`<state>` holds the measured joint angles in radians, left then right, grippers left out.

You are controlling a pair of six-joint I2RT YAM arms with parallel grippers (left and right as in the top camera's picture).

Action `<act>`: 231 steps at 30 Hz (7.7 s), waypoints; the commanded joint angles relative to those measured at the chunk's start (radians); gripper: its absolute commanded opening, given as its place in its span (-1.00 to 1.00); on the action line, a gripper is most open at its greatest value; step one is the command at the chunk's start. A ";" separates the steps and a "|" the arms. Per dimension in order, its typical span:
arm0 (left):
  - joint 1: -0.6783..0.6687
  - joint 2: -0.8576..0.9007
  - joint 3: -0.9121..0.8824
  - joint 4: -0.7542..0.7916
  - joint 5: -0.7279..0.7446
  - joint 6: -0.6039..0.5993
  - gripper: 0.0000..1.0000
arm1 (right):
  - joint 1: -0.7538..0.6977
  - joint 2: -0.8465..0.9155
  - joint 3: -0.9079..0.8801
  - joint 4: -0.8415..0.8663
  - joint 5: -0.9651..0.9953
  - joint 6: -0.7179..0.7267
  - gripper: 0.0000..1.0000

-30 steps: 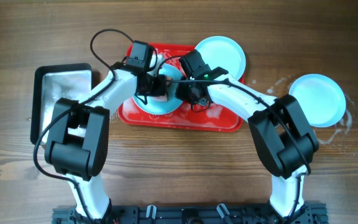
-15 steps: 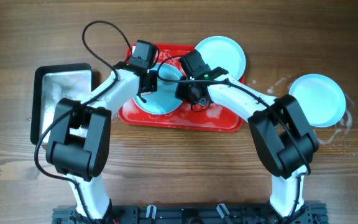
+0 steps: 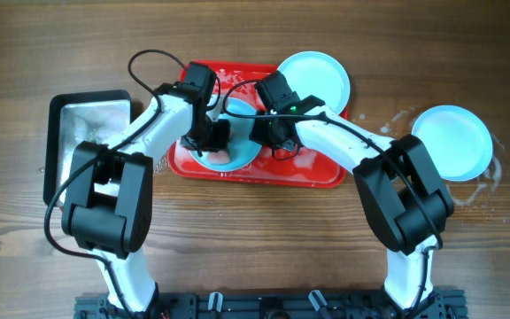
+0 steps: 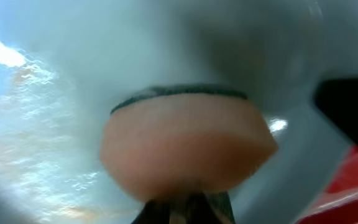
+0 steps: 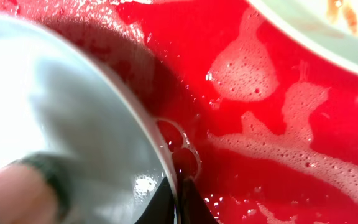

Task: Clean dirty plates on tray and stack at the side

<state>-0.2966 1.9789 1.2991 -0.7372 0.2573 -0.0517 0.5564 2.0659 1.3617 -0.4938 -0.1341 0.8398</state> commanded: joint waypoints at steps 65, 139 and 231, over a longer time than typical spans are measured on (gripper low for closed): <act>-0.013 0.103 -0.022 0.116 -0.613 -0.272 -0.92 | -0.004 0.009 -0.013 0.008 -0.002 -0.002 -0.91; -0.014 0.103 -0.022 0.358 -0.059 -0.032 -0.92 | -0.004 0.009 -0.013 0.011 -0.002 -0.003 -0.91; 0.125 0.034 0.293 -0.245 -0.117 -0.488 -0.92 | -0.004 0.009 -0.013 0.035 -0.033 -0.032 -0.91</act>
<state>-0.2150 2.0365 1.4612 -0.9184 0.2424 -0.5045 0.5610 2.0659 1.3540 -0.4671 -0.1761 0.8059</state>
